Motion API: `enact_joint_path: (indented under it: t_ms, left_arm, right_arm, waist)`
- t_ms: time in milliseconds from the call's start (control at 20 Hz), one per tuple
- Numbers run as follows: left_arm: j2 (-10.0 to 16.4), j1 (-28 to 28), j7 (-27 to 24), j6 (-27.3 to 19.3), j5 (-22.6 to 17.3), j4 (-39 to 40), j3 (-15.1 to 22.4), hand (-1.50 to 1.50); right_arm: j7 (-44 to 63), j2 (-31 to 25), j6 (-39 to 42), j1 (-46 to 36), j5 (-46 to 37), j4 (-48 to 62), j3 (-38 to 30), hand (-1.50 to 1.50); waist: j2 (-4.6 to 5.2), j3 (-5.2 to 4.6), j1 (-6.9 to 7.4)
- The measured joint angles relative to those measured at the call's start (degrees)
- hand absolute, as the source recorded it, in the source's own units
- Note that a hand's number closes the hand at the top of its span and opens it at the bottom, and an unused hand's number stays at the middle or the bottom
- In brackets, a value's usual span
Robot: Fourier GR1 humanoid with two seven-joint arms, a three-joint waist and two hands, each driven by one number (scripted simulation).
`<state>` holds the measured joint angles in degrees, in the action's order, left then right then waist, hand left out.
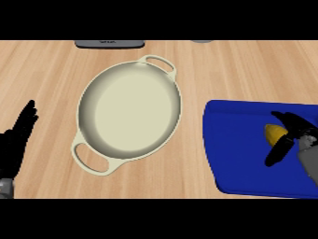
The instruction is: Pick the lemon from the tray and place it in the pot
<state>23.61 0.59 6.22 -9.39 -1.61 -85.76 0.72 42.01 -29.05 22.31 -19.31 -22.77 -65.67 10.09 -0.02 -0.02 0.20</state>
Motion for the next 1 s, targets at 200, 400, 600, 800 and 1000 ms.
enact_joint_path:
  t_ms: [200,400,600,800,1000]
  left_arm:
    - [-0.33,1.02,1.06,1.07,0.23,-2.35,-1.21,0.00]
    - [-1.24,1.35,0.91,1.84,1.32,-2.26,-2.08,0.00]
    - [-2.65,2.24,1.91,2.55,2.72,-3.98,-2.43,0.00]
    - [-3.43,1.79,1.17,4.20,3.38,-3.15,-4.11,0.00]
    - [-3.40,0.82,1.04,4.92,3.57,-2.71,-3.63,0.00]
  right_arm:
    - [-4.88,-0.25,0.71,0.26,-2.62,1.91,-0.16,1.50]
    - [-6.07,-0.07,1.91,0.36,-4.37,0.01,-0.87,1.50]
    - [-6.63,1.16,2.64,0.60,-6.11,-0.48,-2.14,1.50]
    - [-7.63,2.11,3.29,1.04,-8.13,-1.00,-3.52,1.50]
    - [-1.05,13.90,0.37,-2.42,-12.02,-6.98,4.97,1.50]
  waist:
    - [-0.29,-0.38,0.01]
    - [-0.22,-0.28,-0.10]
    - [-0.16,-0.22,-0.06]
    - [-0.15,-0.18,-0.07]
    - [-0.24,-0.21,1.47]
